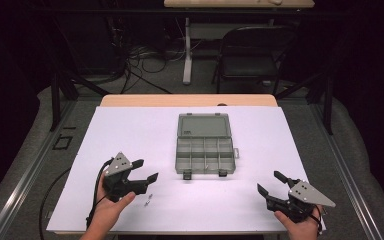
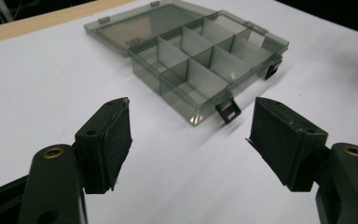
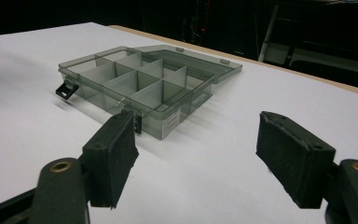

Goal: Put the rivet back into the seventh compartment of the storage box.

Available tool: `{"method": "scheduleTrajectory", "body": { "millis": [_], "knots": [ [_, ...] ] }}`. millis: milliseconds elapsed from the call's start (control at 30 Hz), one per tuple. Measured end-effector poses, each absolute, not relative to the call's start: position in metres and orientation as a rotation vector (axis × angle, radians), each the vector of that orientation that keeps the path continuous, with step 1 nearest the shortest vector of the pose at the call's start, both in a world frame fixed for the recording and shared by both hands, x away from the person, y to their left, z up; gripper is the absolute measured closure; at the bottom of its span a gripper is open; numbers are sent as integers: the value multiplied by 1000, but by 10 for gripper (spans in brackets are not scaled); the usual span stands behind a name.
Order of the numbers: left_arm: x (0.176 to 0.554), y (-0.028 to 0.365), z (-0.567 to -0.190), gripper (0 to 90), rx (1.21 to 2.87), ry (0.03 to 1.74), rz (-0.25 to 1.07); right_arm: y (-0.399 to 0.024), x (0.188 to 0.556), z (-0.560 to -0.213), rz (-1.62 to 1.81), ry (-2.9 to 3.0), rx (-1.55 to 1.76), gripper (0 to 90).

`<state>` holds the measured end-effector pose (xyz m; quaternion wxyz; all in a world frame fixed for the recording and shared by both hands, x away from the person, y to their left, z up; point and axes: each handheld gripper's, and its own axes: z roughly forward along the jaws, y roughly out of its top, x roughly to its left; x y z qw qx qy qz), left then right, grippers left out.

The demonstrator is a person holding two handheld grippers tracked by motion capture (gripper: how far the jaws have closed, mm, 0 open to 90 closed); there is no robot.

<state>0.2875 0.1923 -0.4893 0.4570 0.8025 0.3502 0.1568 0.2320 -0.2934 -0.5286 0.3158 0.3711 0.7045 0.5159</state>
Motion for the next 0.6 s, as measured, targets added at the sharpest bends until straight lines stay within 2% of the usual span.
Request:
{"method": "scheduleTrajectory", "body": {
  "millis": [367,600],
  "knots": [
    [277,208,-513,345,1996,932,358,-292,233,-529,1357,1858,979,278],
    [276,206,-529,411,2017,957,333,-292,233,-529,1357,1858,991,278]
  ]
}}
